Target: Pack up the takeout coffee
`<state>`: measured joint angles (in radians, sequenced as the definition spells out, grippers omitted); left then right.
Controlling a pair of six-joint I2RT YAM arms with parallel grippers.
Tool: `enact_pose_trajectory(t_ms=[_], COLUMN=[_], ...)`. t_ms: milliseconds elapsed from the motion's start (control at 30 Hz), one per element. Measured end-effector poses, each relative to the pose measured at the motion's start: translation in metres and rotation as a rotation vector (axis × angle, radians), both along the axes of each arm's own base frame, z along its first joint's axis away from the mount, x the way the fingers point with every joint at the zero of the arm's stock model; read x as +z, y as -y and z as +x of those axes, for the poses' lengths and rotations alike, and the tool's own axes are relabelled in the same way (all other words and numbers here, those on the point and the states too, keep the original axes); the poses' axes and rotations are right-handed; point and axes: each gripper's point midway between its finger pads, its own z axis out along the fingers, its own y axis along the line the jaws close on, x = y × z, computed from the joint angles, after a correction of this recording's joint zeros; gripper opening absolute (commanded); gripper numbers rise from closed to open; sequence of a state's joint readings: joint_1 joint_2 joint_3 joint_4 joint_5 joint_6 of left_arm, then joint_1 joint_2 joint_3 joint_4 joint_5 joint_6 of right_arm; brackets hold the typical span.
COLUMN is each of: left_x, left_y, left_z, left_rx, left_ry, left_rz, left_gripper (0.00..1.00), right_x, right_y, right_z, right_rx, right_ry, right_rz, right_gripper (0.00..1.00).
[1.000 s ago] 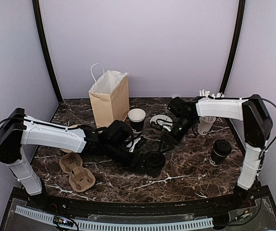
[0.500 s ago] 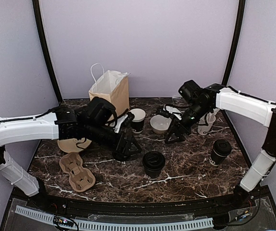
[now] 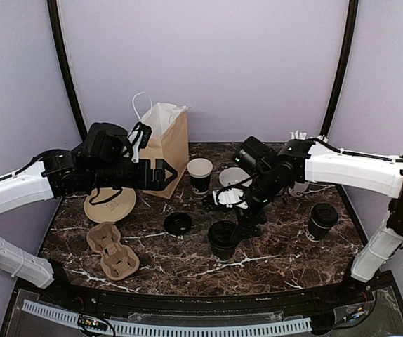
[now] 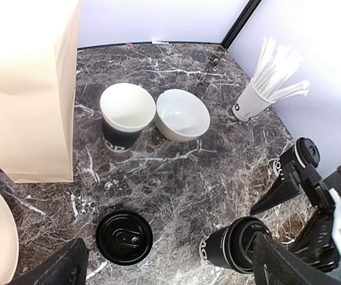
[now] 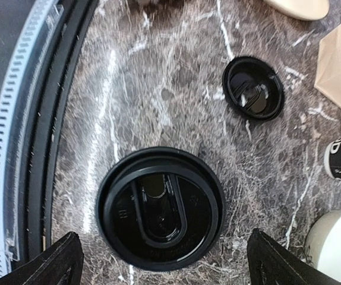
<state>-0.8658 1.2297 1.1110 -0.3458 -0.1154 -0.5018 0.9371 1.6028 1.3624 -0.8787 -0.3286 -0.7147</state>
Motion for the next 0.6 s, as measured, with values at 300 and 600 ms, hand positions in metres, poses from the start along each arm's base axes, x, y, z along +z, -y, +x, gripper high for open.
enact_pose_trajectory(t_ms=[300,600], left_x=[-0.012,-0.023], left_y=[-0.002,-0.005], left_z=[0.0,0.0], left_rx=[0.011,0.016], left_ry=[-0.016,-0.029], left_rz=[0.016,0.032], left_gripper=[0.99,0.99], right_x=[-0.029,-0.03], right_y=[-0.005,-0.009], right_z=[-0.004,-0.001], right_rx=[0.042,0.041], right_ry=[0.013,0.011], right_rz=[-0.093,-0.107], right_gripper=[0.85,0.73])
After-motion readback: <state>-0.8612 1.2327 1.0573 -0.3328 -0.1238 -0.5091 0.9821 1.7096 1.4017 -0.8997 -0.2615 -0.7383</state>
